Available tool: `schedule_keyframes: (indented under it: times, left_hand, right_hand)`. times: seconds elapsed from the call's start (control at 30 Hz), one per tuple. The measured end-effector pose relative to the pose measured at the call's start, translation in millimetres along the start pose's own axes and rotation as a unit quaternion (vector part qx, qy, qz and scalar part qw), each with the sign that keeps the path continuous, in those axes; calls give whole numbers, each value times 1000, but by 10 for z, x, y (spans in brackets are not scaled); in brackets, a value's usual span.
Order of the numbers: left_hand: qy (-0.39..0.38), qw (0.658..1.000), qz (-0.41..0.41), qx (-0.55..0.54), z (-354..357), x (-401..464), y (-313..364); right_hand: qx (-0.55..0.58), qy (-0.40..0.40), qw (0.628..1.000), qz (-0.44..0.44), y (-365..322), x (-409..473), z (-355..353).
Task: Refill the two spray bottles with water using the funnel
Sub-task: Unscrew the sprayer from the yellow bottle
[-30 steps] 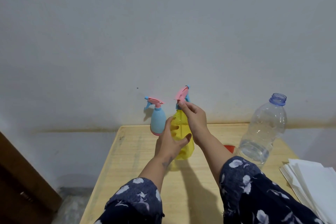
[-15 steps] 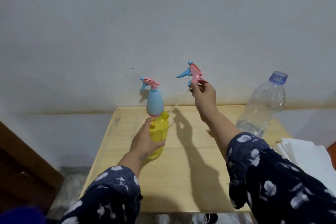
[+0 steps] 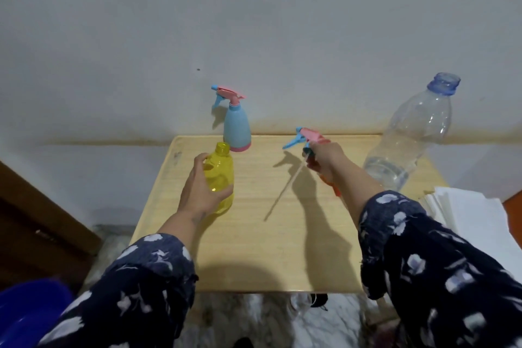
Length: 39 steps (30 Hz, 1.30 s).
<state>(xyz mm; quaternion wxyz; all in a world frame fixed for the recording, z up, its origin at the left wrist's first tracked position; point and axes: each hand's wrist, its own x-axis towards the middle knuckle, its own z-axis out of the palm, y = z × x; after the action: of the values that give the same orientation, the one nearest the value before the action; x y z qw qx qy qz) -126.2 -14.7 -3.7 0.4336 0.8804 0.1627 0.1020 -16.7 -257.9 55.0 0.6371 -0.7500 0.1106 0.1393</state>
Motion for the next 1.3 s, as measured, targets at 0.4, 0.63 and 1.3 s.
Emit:
schedule_keyframes:
  times: [0.4, 0.63, 1.3]
  left_hand:
    - [-13, 999, 19, -36, 293, -1, 215]
    - [-18, 998, 28, -51, 311, 97, 285]
    - [-62, 993, 41, -87, 441, 499, 204]
  right_hand:
    - [-281, 23, 955, 98, 770, -20, 137]
    - [-375, 124, 918, 34, 782, -32, 112]
    - [-323, 250, 910, 63, 643, 551, 127]
